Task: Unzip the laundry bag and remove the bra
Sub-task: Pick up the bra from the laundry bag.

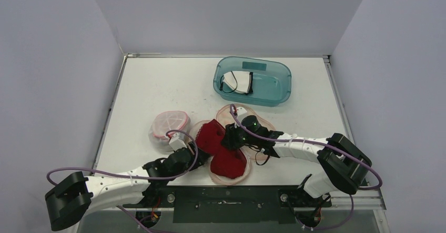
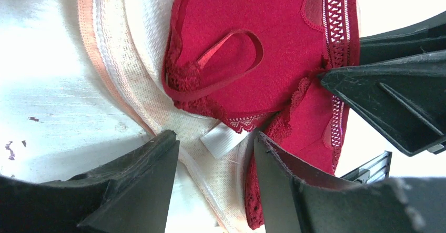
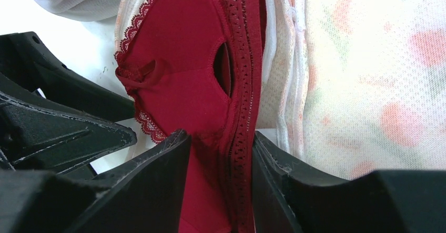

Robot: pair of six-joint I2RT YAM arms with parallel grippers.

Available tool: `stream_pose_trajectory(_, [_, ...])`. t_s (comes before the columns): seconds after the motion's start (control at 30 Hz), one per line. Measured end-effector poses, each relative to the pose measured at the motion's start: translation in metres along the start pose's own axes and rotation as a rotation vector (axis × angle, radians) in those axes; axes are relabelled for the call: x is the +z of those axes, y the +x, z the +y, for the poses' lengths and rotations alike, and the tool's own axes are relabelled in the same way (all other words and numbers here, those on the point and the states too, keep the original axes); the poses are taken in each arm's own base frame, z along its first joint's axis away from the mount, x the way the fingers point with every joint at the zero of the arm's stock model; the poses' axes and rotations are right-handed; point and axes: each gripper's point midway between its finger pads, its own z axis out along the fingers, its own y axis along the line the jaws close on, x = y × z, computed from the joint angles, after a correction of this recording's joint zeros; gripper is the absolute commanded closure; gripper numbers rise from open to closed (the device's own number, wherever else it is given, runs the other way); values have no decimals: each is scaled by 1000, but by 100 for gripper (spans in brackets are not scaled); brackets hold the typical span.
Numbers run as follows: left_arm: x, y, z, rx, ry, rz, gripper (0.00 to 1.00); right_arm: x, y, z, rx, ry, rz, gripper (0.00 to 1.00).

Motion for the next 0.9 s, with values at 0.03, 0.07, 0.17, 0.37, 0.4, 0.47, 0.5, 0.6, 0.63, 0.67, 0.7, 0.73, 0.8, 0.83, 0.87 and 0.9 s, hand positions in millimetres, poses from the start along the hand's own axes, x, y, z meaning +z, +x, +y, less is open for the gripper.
stream_pose_trajectory(0.03, [0,0,0,0,0,-1,47,0,0,0,0,0,1,55])
stream_pose_trajectory(0.07, [0,0,0,-1,0,-2,47,0,0,0,0,-1,1,55])
stream_pose_trajectory(0.17, [0,0,0,0,-2,-1,47,0,1,1,1,-8,6,54])
stream_pose_trajectory(0.37, [1,0,1,1,-3,-1,48,5,11,0,7,-15,43,58])
stream_pose_trajectory(0.4, [2,0,1,1,-3,-1,48,6,14,-1,9,-13,53,62])
stream_pose_trajectory(0.47, [2,1,1,1,-4,-1,48,9,20,-4,15,-8,72,71])
stream_pose_trajectory(0.5, [2,0,1,1,-3,-1,48,10,23,-5,17,-6,79,76])
stream_pose_trajectory(0.6, [2,0,0,0,-3,-1,48,11,26,-6,25,-4,92,84])
stream_pose_trajectory(0.63, [2,0,1,1,-3,-1,48,11,26,-6,27,-5,92,85])
stream_pose_trajectory(0.67, [2,0,0,0,-3,-1,48,11,25,-5,26,-6,91,85])
stream_pose_trajectory(0.7, [2,0,0,0,-3,-1,48,11,25,-5,25,-6,90,85])
stream_pose_trajectory(0.73, [2,0,0,0,-3,-2,48,11,23,-4,24,-7,89,85])
stream_pose_trajectory(0.8, [1,0,1,1,-4,-3,48,7,20,-2,17,-9,82,86])
stream_pose_trajectory(0.83, [1,0,1,1,-6,-4,48,4,16,0,11,-12,76,86])
stream_pose_trajectory(0.87, [1,0,1,1,-6,-4,48,0,12,2,6,-16,67,86])
stream_pose_trajectory(0.9, [1,0,1,-1,-6,-5,48,-3,7,5,1,-20,55,86])
